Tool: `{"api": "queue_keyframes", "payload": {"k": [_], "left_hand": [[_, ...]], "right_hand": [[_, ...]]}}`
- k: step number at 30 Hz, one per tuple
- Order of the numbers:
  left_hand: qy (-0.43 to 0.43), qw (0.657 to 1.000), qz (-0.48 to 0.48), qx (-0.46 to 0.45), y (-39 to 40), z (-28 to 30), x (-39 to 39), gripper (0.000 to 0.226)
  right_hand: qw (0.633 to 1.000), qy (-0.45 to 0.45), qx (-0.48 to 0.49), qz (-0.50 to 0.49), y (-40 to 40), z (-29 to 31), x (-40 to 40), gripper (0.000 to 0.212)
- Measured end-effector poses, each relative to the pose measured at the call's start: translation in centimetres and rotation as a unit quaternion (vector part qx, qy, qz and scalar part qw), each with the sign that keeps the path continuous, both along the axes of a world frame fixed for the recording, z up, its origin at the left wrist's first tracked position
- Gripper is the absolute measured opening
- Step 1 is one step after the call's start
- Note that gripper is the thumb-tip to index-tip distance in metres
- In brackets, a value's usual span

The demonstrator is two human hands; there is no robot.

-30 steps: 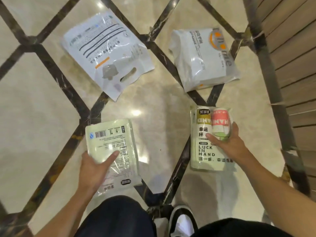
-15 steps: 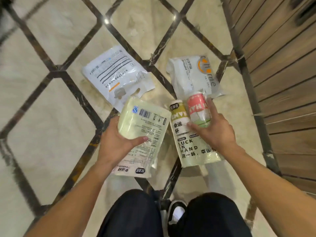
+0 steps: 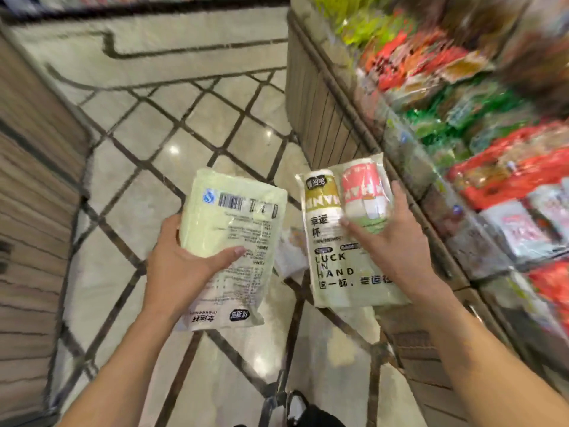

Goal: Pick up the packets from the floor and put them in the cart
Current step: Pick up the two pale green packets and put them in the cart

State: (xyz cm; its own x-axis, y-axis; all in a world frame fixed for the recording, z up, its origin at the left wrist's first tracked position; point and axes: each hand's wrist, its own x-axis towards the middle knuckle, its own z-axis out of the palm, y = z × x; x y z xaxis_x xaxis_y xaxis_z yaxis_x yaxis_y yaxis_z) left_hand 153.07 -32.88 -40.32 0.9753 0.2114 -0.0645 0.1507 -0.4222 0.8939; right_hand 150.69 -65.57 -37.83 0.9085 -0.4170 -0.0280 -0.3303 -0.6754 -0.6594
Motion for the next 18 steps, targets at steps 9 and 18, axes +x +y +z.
{"api": "queue_keyframes", "payload": {"k": [9, 18], "left_hand": [[-0.072, 0.979, -0.177, -0.075, -6.8, 21.9, -0.1, 0.105], [-0.11, 0.886, -0.405, -0.196, -16.7, 34.4, -12.3, 0.102]], "right_hand": [[0.983, -0.1, -0.015, -0.155, -4.3, 22.7, -12.6, 0.08], [0.885, -0.212, -0.051, -0.412, -1.5, 34.9, -39.4, 0.062]]}}
